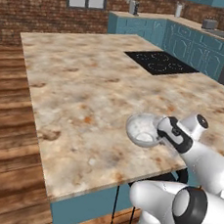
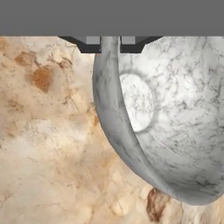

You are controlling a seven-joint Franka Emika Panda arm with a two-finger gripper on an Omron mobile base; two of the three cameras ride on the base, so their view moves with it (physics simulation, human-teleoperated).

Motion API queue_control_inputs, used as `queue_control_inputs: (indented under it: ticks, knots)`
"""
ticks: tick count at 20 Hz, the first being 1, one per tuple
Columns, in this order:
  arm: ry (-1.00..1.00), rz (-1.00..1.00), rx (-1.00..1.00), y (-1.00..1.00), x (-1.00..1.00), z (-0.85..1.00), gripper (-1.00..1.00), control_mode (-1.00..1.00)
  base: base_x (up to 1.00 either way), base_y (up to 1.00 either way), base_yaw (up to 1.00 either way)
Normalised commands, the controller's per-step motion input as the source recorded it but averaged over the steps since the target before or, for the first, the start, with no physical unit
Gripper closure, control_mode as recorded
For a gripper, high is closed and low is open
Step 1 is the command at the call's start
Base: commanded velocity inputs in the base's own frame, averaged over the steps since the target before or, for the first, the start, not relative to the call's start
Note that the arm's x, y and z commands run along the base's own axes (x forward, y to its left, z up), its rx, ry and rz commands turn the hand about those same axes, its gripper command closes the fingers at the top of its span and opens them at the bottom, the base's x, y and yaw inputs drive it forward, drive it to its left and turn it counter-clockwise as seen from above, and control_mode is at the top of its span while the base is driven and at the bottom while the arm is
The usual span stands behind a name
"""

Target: Pick up the bowls from the cabinet and place each bowl in front of a stool on the dining counter.

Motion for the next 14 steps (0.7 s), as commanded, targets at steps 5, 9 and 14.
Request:
queue_control_inputs:
  ticks: [5,9,14]
  knots:
    - [0.00,0.00,0.05,0.01,0.50,-0.25,1.00,-1.00,0.00,0.00,0.00]
    - [0.04,0.00,0.00,0.08,0.47,-0.14,1.00,-1.00,0.00,0.00,0.00]
    - [0.09,0.00,0.00,0.00,0.19,-0.04,1.00,-1.00,0.00,0.00,0.00]
